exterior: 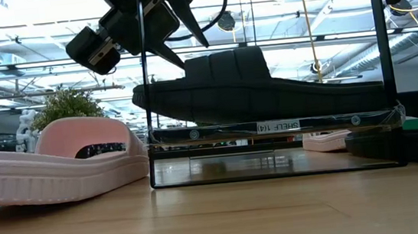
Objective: Pick and place slides into the shelf
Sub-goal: Put the top black slipper on the shelf, then put the bottom pink slipper on the shelf
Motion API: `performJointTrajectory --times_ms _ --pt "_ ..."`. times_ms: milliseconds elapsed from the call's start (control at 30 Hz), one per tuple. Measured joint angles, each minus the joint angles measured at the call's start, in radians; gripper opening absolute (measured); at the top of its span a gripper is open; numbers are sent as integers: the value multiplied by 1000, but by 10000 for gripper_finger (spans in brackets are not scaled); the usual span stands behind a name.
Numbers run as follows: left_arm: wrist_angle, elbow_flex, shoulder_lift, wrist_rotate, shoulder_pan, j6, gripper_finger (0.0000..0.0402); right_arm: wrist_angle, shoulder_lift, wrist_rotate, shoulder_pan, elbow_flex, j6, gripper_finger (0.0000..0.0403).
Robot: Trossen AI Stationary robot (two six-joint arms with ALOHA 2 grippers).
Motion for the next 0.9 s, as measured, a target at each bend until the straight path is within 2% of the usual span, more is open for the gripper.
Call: performJointTrajectory --times_ms 900 --pt "-51 0 0 28 -9 -11 129 0 0 -2 0 0 0 128"
